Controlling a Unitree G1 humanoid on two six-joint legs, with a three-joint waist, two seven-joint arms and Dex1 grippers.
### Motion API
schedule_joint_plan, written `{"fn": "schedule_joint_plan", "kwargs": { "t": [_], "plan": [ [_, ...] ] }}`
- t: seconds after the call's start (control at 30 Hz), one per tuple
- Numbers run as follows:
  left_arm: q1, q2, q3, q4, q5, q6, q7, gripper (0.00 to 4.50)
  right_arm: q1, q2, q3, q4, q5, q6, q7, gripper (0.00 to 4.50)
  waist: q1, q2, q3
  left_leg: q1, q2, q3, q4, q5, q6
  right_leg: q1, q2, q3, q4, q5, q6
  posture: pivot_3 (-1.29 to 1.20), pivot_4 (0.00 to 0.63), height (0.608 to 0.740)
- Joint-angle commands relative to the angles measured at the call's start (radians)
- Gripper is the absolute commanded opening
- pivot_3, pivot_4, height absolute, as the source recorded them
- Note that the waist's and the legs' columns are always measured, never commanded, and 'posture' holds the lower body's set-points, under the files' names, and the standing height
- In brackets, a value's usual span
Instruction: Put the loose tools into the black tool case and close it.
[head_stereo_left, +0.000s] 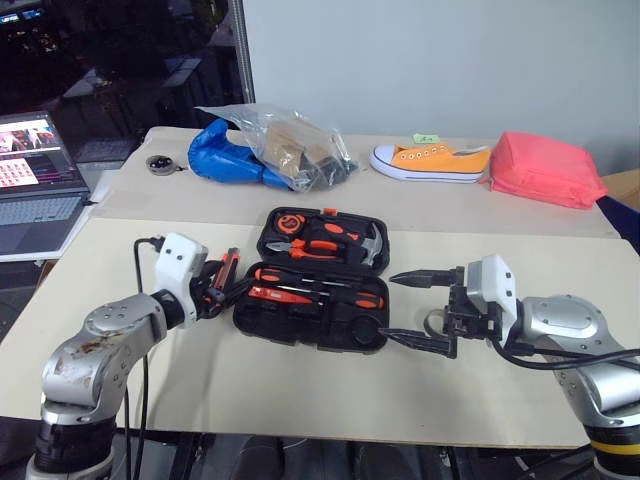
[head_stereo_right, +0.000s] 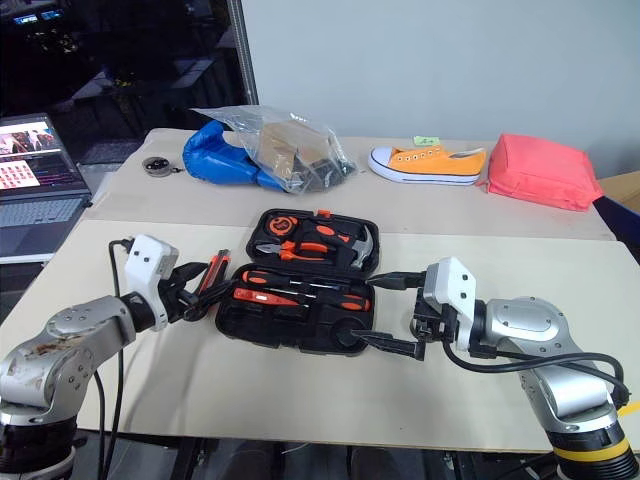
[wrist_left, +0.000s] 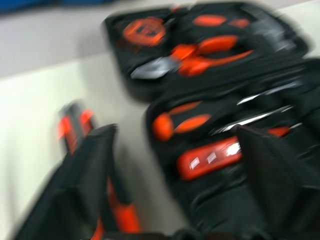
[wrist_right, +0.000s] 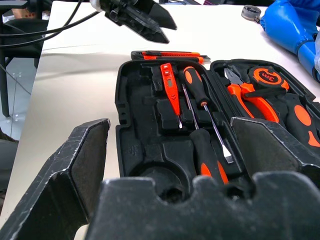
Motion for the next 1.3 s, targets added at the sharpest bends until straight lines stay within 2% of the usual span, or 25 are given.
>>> {"fn": "schedule_joint_plan", "kwargs": {
  "t": [0.03,0.07,0.2,0.7,0.77,0.83,0.9,0.97,1.0,1.1,1.3],
  "plan": [
    [-0.01,-0.007,-0.077,0.049,0.092,-0.124,0.007,1.85,-0.009,0.005,-0.013,-0.028,-0.001,-0.024,-0.011,4.5,-0.003,0.0,0.0,0.0,0.0,0.0,0.0,0.0,0.0,0.0,0.0,0.0,0.0,0.0,0.0,0.0,0.15,0.74],
    [-0.006,-0.017,-0.095,0.071,0.114,-0.155,0.015,1.58,-0.005,0.004,-0.017,-0.031,-0.002,-0.025,-0.012,4.5,-0.004,0.0,0.0,0.0,0.0,0.0,-0.001,0.0,0.0,0.0,0.0,0.0,0.0,0.0,0.0,0.0,0.15,0.74],
    [0.015,-0.04,-0.138,0.136,0.173,-0.225,0.028,0.05,0.018,-0.003,-0.033,-0.042,-0.004,-0.026,-0.02,4.5,-0.003,0.0,0.0,-0.001,0.0,0.0,-0.001,0.0,0.0,-0.001,0.0,0.0,0.0,0.0,0.0,0.0,0.15,0.74],
    [0.025,-0.01,-0.303,0.239,0.326,-0.281,-0.031,0.05,0.052,-0.015,-0.052,-0.068,-0.004,-0.018,-0.035,4.5,-0.001,0.003,-0.002,0.001,0.0,0.0,0.0,0.0,0.0,0.002,0.0,0.0,0.0,0.0,0.0,0.0,0.15,0.74],
    [0.026,-0.044,-0.249,0.223,0.293,-0.305,-0.014,0.05,0.051,-0.015,-0.048,-0.073,-0.003,-0.015,-0.039,4.5,0.0,0.003,-0.002,0.001,0.0,0.0,0.0,0.0,0.0,0.002,0.0,0.0,0.0,0.0,0.0,0.0,0.15,0.74],
    [0.02,-0.117,-0.113,0.175,0.179,-0.28,0.019,0.05,0.05,-0.015,-0.046,-0.078,0.002,-0.012,-0.043,4.5,0.001,0.003,-0.002,0.001,0.0,0.0,0.0,0.0,0.0,0.001,0.0,0.0,0.0,0.0,0.0,0.0,0.15,0.74],
    [0.013,-0.143,0.011,0.135,0.111,-0.233,0.056,0.05,0.05,-0.015,-0.046,-0.078,0.006,-0.012,-0.041,4.5,0.001,0.001,0.0,-0.001,0.0,0.0,0.001,0.0,0.0,0.0,0.0,0.0,0.0,0.0,0.001,0.0,0.15,0.74],
    [0.006,-0.144,0.102,0.118,0.071,-0.172,0.099,0.59,0.048,-0.013,-0.045,-0.075,0.009,-0.013,-0.039,4.5,-0.004,0.0,0.0,-0.002,0.001,-0.001,0.001,0.0,0.0,-0.001,0.001,-0.001,0.0,0.0,0.0,0.0,0.15,0.74],
    [0.003,-0.128,0.14,0.113,0.058,-0.129,0.116,0.68,0.045,-0.011,-0.042,-0.073,0.01,-0.014,-0.038,4.5,-0.006,0.0,0.0,-0.002,0.002,-0.001,0.001,0.0,0.0,-0.001,0.001,-0.001,0.0,0.0,0.0,0.0,0.15,0.74],
    [-0.016,-0.088,0.217,0.104,0.042,-0.029,0.163,1.81,0.028,-0.001,-0.026,-0.058,0.006,-0.019,-0.036,4.5,-0.007,0.0,0.0,-0.001,0.002,-0.001,0.0,0.0,0.0,-0.001,0.002,0.0,0.0,0.0,0.0,0.0,0.15,0.74],
    [-0.076,-0.063,0.215,0.089,0.014,0.178,0.234,3.88,-0.003,0.017,0.006,-0.023,-0.008,-0.035,-0.022,4.5,0.002,-0.001,0.001,0.0,-0.001,-0.001,0.001,0.0,0.0,0.0,0.0,-0.001,0.0,0.001,0.002,0.0,0.15,0.74]
  ]
}}
